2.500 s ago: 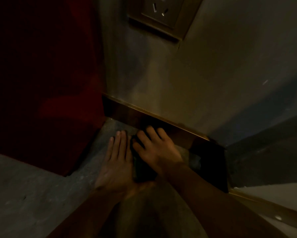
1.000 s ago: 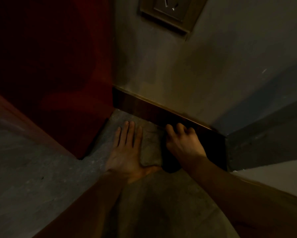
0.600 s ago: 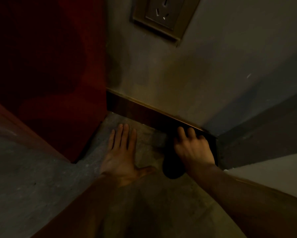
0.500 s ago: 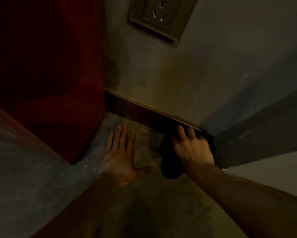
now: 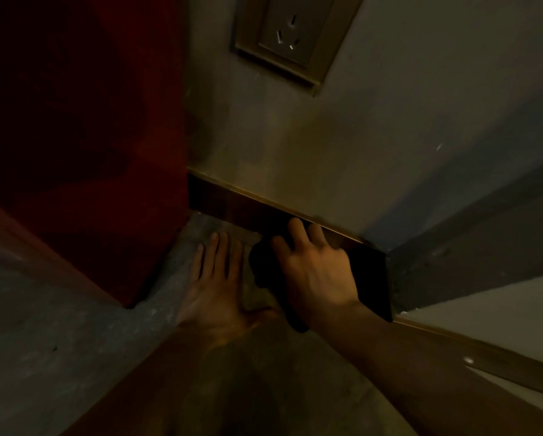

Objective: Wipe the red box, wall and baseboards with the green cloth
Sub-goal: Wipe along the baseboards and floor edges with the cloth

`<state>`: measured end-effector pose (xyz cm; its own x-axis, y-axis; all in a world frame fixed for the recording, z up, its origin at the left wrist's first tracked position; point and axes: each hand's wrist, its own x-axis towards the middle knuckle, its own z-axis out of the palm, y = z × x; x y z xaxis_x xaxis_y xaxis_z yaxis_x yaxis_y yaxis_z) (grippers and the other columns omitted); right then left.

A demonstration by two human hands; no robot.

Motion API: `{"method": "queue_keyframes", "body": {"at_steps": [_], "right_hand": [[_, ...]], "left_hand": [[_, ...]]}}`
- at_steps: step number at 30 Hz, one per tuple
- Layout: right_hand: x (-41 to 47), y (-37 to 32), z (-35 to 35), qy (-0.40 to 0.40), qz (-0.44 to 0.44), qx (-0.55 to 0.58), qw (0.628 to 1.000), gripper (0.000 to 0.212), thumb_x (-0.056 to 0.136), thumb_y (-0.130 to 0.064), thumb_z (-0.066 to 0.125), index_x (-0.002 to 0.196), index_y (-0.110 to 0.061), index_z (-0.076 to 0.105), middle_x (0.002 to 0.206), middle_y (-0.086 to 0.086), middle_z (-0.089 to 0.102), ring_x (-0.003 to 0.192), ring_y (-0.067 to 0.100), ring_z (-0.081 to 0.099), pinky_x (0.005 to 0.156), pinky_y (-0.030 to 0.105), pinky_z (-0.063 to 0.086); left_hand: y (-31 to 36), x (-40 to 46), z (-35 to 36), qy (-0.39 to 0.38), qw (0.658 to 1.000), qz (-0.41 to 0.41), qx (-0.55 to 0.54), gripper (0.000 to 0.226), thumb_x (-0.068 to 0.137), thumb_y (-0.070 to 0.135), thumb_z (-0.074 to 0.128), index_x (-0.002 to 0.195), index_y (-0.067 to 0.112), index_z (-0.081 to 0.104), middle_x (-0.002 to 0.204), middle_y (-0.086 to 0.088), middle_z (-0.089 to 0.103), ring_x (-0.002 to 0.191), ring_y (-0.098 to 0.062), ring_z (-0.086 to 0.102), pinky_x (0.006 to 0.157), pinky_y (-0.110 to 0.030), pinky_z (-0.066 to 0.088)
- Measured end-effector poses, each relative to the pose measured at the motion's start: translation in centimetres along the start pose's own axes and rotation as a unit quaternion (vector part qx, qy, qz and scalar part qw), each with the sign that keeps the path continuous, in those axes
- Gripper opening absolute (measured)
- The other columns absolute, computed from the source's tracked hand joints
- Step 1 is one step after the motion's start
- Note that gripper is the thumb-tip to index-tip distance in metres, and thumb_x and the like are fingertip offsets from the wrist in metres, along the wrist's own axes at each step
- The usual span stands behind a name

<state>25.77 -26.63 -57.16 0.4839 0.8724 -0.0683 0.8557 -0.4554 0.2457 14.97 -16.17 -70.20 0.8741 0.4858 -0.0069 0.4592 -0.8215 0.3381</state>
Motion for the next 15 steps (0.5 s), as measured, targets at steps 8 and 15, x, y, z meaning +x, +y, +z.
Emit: {"method": "queue_keyframes", "body": {"at_steps": [8, 15], "right_hand": [[-0.5, 1.1, -0.3, 0.069, 0.123, 0.222, 0.965, 0.055, 0.074, -0.029, 0.075, 0.124, -0.035, 0.052, 0.122, -0.003, 0.05, 0.104, 0.029, 0.058, 0.066, 0.039, 0.054], [-2.2, 3.2, -1.9, 0.054, 0.208, 0.516, 0.829, 0.041, 0.067, -0.015, 0.076, 0.095, -0.04, 0.06, 0.1, -0.005, 0.069, 0.092, 0.017, 0.068, 0.075, 0.038, 0.061]], "left_hand": [[1.9, 0.2, -2.9, 0.005, 0.985, 0.06, -0.164, 0.121, 0.042, 0.099, 0.059, 0.146, 0.047, 0.024, 0.14, 0.03, 0.035, 0.127, 0.006, 0.035, 0.107, -0.028, 0.039], [4.5, 0.1, -4.5, 0.027, 0.958, 0.033, -0.284, 0.093, 0.062, 0.041, 0.085, 0.141, 0.038, 0.034, 0.103, 0.017, 0.061, 0.088, -0.006, 0.061, 0.068, -0.02, 0.047]]}}
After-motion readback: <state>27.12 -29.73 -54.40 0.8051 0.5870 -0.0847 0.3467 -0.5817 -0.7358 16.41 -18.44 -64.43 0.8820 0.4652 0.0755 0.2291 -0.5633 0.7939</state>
